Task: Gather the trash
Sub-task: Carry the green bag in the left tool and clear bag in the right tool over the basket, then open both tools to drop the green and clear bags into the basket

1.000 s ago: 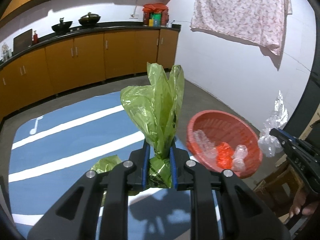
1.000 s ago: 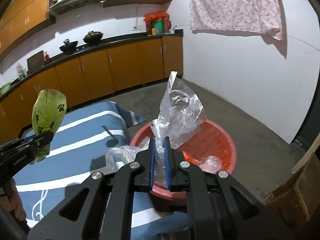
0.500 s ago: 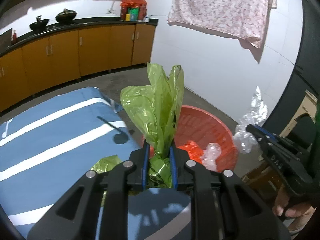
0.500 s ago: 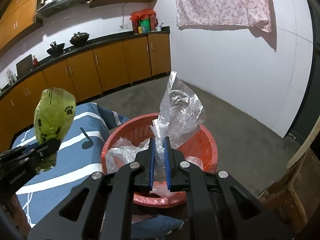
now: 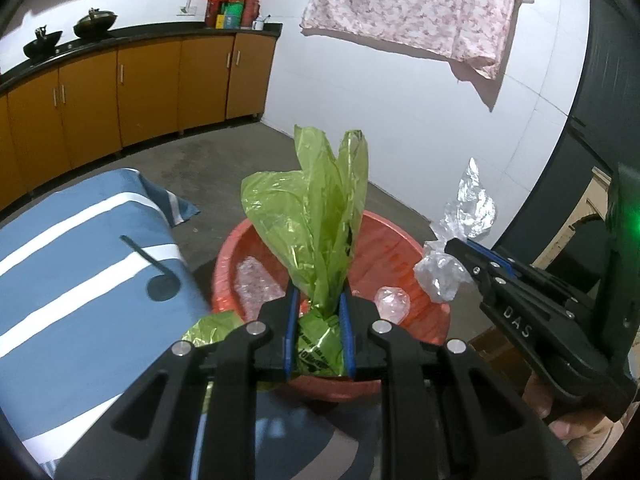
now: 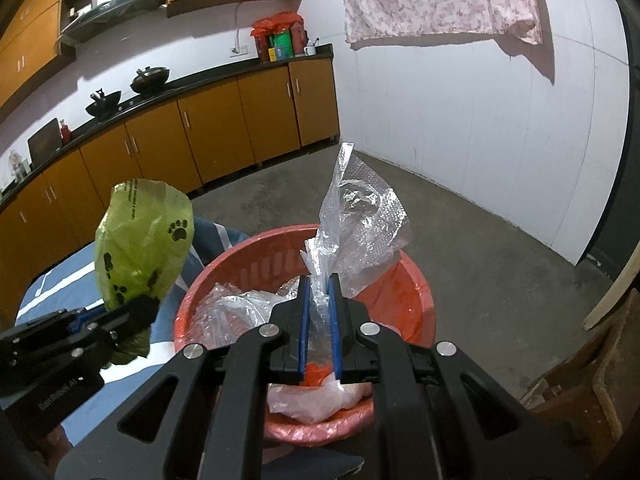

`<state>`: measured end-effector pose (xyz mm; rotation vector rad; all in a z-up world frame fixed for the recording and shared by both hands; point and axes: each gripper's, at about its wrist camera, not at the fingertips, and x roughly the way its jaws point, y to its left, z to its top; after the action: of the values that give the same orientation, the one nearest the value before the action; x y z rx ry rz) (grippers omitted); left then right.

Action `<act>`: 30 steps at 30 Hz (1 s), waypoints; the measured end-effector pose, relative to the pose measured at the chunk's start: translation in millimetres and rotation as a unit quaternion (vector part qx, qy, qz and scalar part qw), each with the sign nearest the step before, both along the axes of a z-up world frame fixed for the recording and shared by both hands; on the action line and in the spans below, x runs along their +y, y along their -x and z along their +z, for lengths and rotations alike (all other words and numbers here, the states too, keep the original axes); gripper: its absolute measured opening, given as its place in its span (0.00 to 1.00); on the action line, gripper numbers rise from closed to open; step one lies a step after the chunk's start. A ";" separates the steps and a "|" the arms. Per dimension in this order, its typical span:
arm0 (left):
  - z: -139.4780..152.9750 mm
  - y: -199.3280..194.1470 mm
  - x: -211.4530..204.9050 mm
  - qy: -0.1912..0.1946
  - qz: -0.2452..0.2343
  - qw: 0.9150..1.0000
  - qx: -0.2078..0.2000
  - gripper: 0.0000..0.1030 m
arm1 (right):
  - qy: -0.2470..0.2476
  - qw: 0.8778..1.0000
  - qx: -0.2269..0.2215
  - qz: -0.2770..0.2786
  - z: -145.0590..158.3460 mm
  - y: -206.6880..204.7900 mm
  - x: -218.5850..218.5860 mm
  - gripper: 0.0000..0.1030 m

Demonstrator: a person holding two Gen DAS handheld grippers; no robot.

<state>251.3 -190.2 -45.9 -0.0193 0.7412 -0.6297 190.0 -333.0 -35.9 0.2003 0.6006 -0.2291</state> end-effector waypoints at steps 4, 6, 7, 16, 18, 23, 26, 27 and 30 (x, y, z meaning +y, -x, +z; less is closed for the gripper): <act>-8.6 -12.4 -11.2 0.000 -0.009 1.000 0.010 0.19 | -0.007 1.000 -0.001 -0.001 -2.9 -4.5 -8.3 0.09; -12.0 -18.6 -18.2 -0.001 -0.012 1.000 0.014 0.19 | -0.009 1.000 -0.002 0.000 -3.8 -7.1 -8.9 0.09; -13.9 -20.1 -19.8 -0.001 -0.013 1.000 0.015 0.19 | -0.011 1.000 -0.003 0.001 -4.0 -8.5 -9.5 0.09; -27.8 -37.3 -32.6 -0.008 -0.021 0.999 0.024 0.20 | -0.032 0.999 -0.003 0.008 -10.4 -18.6 -20.2 0.10; -31.3 -40.2 -35.1 -0.010 -0.021 0.999 0.029 0.21 | -0.039 0.999 -0.003 0.009 -11.4 -20.1 -23.9 0.10; -37.5 -44.7 -39.3 -0.013 -0.020 0.999 0.035 0.24 | -0.055 0.998 -0.002 0.015 -15.1 -22.9 -32.7 0.14; -38.0 -46.1 -40.7 -0.012 -0.020 0.999 0.038 0.29 | -0.066 0.998 -0.001 0.018 -16.2 -23.6 -36.5 0.18; -37.9 -46.7 -40.7 -0.012 -0.019 0.999 0.038 0.31 | -0.068 0.998 -0.001 0.018 -16.4 -23.2 -37.3 0.20; -37.0 -48.4 -39.3 -0.010 -0.014 0.999 0.037 0.40 | -0.074 0.997 -0.004 0.018 -15.3 -21.4 -40.3 0.26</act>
<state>299.7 -229.5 -82.9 -0.0139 0.8195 -0.6518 211.5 -373.3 -51.2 0.3324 0.6125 -0.1489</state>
